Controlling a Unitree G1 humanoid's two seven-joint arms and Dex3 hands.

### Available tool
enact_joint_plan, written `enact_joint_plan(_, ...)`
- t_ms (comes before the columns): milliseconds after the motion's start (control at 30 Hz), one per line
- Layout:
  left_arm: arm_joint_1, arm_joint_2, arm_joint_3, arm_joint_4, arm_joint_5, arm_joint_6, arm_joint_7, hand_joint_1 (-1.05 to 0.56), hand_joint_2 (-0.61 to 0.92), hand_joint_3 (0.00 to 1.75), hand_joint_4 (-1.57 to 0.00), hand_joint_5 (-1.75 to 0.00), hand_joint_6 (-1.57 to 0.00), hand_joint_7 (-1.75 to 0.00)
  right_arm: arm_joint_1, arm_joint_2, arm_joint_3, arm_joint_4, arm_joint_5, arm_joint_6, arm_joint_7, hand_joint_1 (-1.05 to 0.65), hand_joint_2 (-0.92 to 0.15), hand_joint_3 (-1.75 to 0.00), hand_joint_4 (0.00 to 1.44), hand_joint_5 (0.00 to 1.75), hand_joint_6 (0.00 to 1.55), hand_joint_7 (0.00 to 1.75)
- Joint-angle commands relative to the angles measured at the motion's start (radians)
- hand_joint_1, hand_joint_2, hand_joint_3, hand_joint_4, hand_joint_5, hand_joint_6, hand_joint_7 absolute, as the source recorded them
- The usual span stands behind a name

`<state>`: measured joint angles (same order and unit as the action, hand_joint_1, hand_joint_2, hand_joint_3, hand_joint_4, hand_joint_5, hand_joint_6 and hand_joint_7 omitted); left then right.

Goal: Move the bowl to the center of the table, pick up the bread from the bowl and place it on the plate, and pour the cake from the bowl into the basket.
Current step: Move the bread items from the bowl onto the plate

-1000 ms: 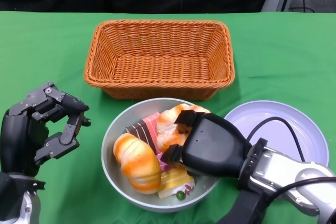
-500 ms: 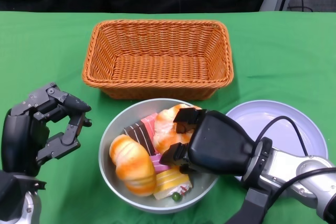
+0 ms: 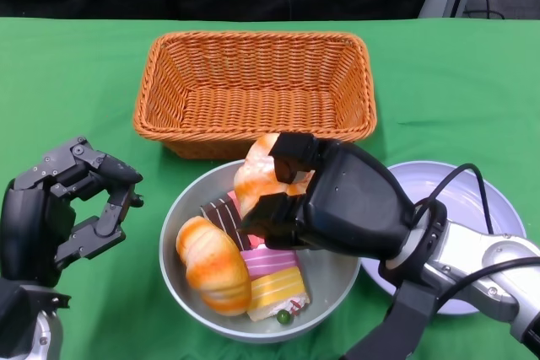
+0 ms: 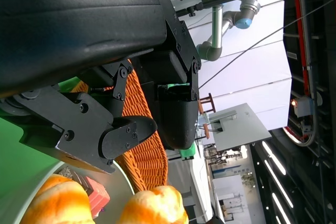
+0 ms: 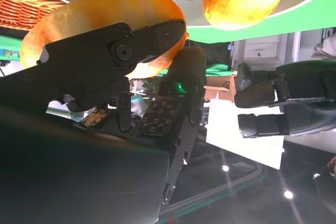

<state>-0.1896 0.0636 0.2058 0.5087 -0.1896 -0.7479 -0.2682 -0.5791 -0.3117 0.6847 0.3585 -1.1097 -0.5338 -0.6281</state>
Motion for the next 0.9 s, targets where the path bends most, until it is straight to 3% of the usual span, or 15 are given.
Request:
enact_joint_plan(33,-0.006,0.019,0.008,0.007,-0.008,-0.012,0.003,-0.09,0.67,0.79,-0.78,-1.47,-0.87,-1.1,0.032,-0.028,-0.039,-0.063,0.035,-0.012,0.0,-0.26,-0.8,0.0,0.79,1.45,0.94,0.75)
enact_joint_plan(300,-0.002,0.021,0.007,0.003,-0.011,-0.002,0.002,-0.09,0.68,0.79,-0.77,-1.48,-0.86,-1.11,0.108,-0.076,-0.119,-0.214,0.094,-0.021,0.09,-0.23,-0.75,0.0,0.76,1.5,0.88,0.9)
enact_joint_plan(467,-0.006,0.026,0.011,0.014,0.003,-0.016,0.013,-0.08,0.67,0.79,-0.78,-1.49,-0.86,-1.13,0.165,-0.098,-0.181,-0.313,0.159,-0.03,0.183,-0.22,-0.72,0.0,0.75,1.53,0.92,0.78)
enact_joint_plan(700,-0.006,0.026,0.012,0.015,0.004,-0.017,0.014,-0.08,0.66,0.8,-0.78,-1.49,-0.86,-1.13,0.179,-0.086,-0.206,-0.326,0.158,-0.043,0.214,-0.22,-0.72,0.0,0.74,1.53,0.94,0.75)
enact_joint_plan(767,-0.009,0.028,0.013,0.019,-0.009,-0.012,0.002,-0.08,0.67,0.81,-0.78,-1.49,-0.86,-1.13,0.21,-0.11,-0.239,-0.37,0.192,-0.05,0.244,-0.2,-0.73,-0.01,0.74,1.52,0.94,0.75)
enact_joint_plan(800,-0.009,0.03,0.014,0.021,-0.017,-0.009,-0.005,-0.08,0.67,0.81,-0.78,-1.49,-0.86,-1.14,0.252,-0.148,-0.284,-0.389,0.223,-0.046,0.26,-0.19,-0.74,-0.01,0.74,1.5,0.93,0.77)
enact_joint_plan(900,-0.011,0.036,0.015,0.027,-0.031,-0.005,-0.017,-0.07,0.66,0.82,-0.79,-1.5,-0.86,-1.14,0.324,-0.203,-0.366,-0.404,0.267,-0.048,0.283,-0.18,-0.77,-0.01,0.76,1.42,0.83,0.94)
